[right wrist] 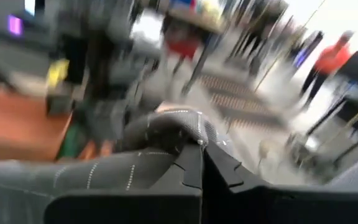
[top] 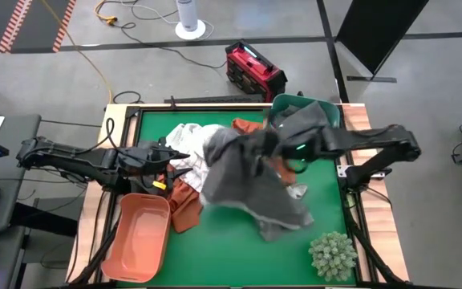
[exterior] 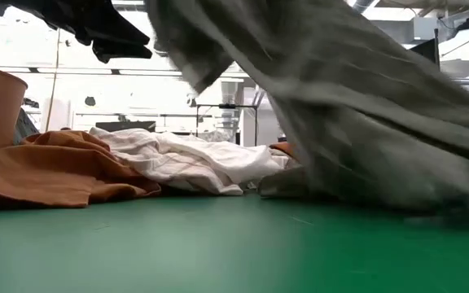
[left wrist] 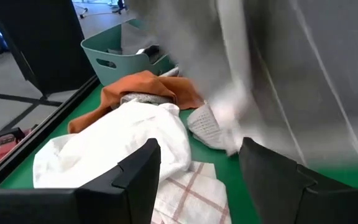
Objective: Sort towels by color in basket
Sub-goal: Put the gray patterned towel into the green bin
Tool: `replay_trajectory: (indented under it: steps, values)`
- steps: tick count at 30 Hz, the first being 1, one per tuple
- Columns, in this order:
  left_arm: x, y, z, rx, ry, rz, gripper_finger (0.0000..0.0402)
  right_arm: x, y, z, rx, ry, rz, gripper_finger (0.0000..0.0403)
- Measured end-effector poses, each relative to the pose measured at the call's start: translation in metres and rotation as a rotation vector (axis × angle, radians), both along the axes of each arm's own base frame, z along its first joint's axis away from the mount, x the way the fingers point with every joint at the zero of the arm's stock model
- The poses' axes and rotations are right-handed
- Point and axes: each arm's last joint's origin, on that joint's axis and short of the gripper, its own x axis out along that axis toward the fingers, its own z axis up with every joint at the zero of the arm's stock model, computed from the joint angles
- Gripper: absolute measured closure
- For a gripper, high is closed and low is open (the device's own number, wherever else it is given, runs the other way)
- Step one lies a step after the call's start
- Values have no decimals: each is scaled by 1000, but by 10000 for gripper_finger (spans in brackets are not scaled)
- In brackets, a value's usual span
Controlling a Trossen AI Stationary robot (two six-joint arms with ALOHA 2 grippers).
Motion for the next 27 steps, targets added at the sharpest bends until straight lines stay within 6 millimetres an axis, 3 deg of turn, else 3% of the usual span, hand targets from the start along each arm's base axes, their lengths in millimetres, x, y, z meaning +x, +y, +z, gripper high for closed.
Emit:
replay_trajectory:
  steps: [4, 8, 12, 18, 22, 27]
  values:
    - [0, 0, 0, 0, 0, 0, 191, -33, -15, 40, -58, -171, -32, 384]
    - [0, 0, 0, 0, -1, 0, 191, -65, -37, 67, -124, -244, -175, 384]
    - [1, 0, 0, 0, 1, 0, 191, -91, -65, 81, -166, -281, -330, 384]
    - [8, -1, -6, 11, 32, 12, 191, -115, -113, 87, -176, -309, -613, 384]
    - [15, -1, -12, 32, 70, 36, 191, -138, -124, 110, -225, -440, -727, 384]
    - [19, 0, -13, 70, 73, 58, 191, -165, -122, 138, -382, -623, -805, 384]
